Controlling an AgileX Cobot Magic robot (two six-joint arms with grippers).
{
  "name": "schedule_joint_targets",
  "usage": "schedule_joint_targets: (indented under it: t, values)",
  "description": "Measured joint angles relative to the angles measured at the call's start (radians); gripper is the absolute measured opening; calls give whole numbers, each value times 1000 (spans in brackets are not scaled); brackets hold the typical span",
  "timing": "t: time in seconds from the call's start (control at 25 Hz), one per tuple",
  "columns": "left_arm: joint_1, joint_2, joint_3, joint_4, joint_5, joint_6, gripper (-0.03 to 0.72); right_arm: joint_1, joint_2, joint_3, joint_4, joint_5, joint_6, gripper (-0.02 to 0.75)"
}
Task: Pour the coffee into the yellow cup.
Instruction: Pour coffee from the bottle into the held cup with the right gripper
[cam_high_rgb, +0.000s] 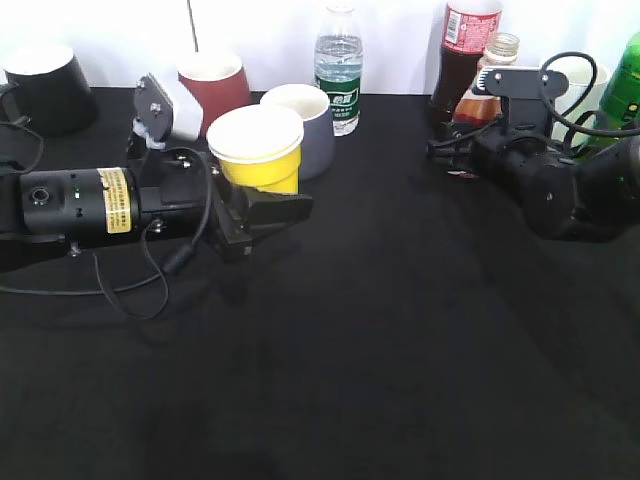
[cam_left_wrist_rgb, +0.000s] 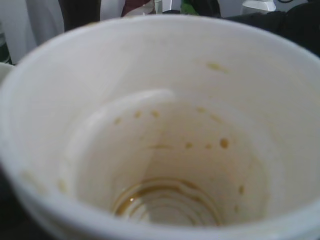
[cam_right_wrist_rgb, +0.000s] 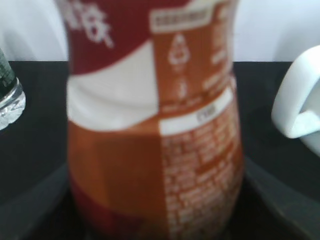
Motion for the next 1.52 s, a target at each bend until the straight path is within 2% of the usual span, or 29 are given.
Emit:
schedule_joint_targets:
  t: [0.08, 0.2, 0.28, 0.44, 0.6, 0.72, 0.96, 1.2, 1.52]
  values:
    - [0, 0, 0, 31, -4, 0, 441, 0, -60, 44, -8, 26, -122, 538]
    - [-15, 0, -4, 69, -19, -1, 441, 0, -291, 172, -61, 27, -178, 537]
    - [-76, 0, -48, 102, 8, -31, 441, 0, -441, 297, -139, 50, -206, 537]
    - [-189, 1, -135, 95, 54, -66, 441, 0, -709, 476, -326, 117, -314, 537]
    - [-315, 1, -184, 89, 153, -75, 440, 0, -863, 496, -379, 154, -462, 537]
    - [-369, 20, -192, 51, 189, -76, 440, 0, -868, 496, -416, 161, -641, 537]
    - [-380, 22, -192, 43, 195, -76, 440, 0, -868, 496, -432, 153, -911, 537]
    - [-380, 22, -192, 43, 195, -76, 440, 0, -868, 496, -433, 153, -1094, 537]
    - [-380, 22, -192, 43, 193, -76, 440, 0, -868, 496, -433, 153, -1207, 537]
